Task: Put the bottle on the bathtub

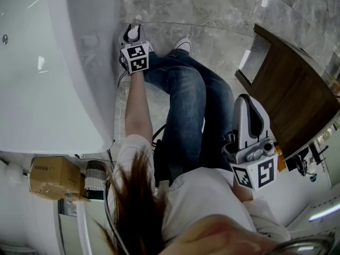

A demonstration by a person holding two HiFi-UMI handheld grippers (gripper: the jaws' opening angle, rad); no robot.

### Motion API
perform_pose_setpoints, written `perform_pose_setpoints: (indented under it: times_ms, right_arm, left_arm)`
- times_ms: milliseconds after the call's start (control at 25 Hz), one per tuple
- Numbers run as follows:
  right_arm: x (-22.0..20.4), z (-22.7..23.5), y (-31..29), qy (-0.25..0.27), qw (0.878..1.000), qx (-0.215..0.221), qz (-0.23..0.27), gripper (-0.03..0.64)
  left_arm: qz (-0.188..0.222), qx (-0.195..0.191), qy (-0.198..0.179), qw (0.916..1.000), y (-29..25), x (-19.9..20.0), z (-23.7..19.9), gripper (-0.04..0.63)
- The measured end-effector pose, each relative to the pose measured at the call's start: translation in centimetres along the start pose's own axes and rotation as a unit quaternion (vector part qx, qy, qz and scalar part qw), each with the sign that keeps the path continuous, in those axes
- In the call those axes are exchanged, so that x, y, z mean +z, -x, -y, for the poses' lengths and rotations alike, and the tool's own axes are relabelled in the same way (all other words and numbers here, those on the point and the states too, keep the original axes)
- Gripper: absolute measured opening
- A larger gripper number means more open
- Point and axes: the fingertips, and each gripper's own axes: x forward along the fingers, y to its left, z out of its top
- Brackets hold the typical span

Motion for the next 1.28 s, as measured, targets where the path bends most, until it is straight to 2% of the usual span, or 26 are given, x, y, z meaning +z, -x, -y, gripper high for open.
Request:
perform_pose_setpoints:
  times_ms: [320,480,600,840,1160,1280]
  right_arm:
    - [0.1,-0.2,0.5,0.001,1.0,0.001,-0.004,0.012]
    - [-0.1,-0.4,0.8,0.001,1.0,0.003,-0.009,0.012]
    - [-0.2,-0.3,1.3,0.0,1.0,-0.001,-0.011,0.012]
    - [0.1,-1.2,2.2,-0.006,1.0,0.0,-0.019,0.012]
    - [1.7,-3.4,4.4,-0.016,0.999,0.003,-0.028,0.012]
    - [2.3,-4.6,5.3,-0.026,0.999,0.007,-0.033,0.012]
  left_arm:
    - [-0.018,-0.001,-0.011,0.9998,-0.3,-0.1,0.3,0.143]
    - [-0.02,0.0,0.001,0.9998,-0.3,0.1,0.2,0.146]
    - [-0.008,-0.006,0.012,0.9999,0.1,0.6,0.5,0.21]
    - [-0.007,-0.018,0.008,0.9998,1.9,1.2,0.8,0.232]
    - [0.034,-0.021,-0.004,0.9992,6.5,5.2,1.3,0.225]
    - [0.055,-0.01,0.002,0.9984,8.6,7.4,1.0,0.162]
